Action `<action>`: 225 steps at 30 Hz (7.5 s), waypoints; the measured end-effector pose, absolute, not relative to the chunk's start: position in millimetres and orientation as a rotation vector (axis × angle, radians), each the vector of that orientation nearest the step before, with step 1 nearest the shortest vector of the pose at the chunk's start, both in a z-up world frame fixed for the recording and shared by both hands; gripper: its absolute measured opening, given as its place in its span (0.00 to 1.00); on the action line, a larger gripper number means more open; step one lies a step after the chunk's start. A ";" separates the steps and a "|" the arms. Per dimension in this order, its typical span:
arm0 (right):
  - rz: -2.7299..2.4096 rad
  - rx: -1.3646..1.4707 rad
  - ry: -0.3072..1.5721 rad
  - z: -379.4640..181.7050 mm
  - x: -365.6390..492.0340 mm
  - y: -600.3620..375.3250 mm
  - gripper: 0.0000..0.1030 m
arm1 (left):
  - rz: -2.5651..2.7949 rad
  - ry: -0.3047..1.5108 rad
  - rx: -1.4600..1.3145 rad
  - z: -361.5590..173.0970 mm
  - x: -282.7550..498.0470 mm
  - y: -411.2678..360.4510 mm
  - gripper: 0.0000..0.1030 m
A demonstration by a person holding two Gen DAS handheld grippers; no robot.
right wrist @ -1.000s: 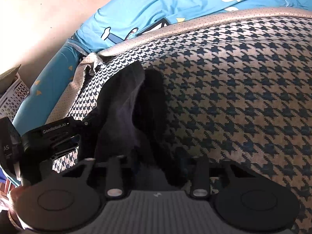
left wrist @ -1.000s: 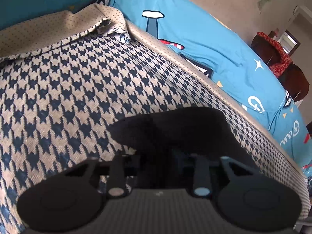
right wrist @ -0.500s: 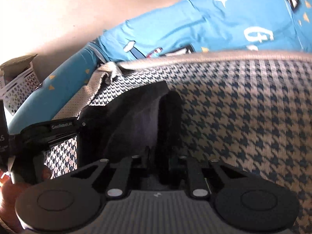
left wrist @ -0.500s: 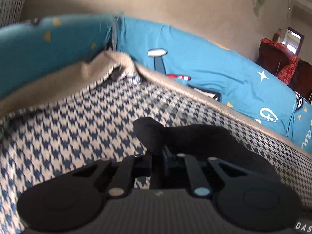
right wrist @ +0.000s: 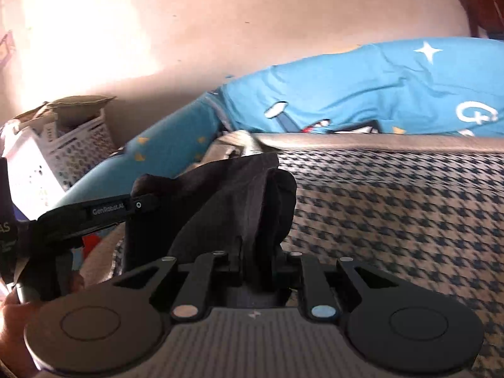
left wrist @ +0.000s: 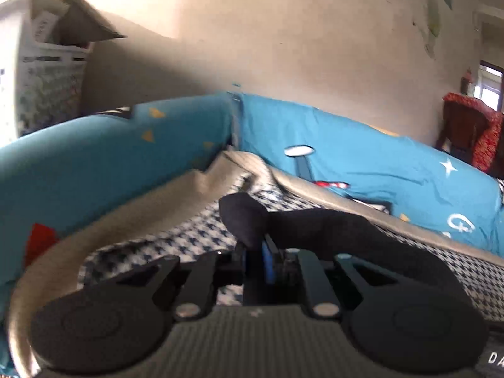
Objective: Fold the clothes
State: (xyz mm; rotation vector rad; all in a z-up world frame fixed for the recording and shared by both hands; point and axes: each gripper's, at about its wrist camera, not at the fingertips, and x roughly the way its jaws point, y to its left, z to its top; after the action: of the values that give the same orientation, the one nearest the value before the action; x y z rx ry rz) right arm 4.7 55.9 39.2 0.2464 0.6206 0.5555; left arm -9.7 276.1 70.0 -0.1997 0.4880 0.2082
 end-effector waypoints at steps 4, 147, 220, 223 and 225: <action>0.599 0.253 0.610 34.1 9.1 76.2 0.16 | 0.264 0.483 -0.208 67.3 -17.6 296.5 0.10; 0.400 -0.075 0.851 38.8 -14.5 101.5 0.80 | 0.406 0.864 -0.257 36.6 -83.2 250.5 1.00; 0.420 -0.176 0.907 33.5 -1.1 115.9 1.00 | 0.551 0.891 -0.352 22.4 -100.3 245.8 1.00; 0.440 -0.191 0.902 33.4 -4.8 121.4 1.00 | 0.549 0.892 -0.350 22.3 -100.5 245.0 1.00; 0.450 -0.204 0.897 33.3 -7.1 125.9 1.00 | 0.549 0.891 -0.344 22.6 -101.0 244.6 1.00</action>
State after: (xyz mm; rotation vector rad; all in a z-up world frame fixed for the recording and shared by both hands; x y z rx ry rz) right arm -7.1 125.9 33.3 -0.2045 0.8969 0.4502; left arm -101.0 244.6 22.6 -0.3444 0.8913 0.5495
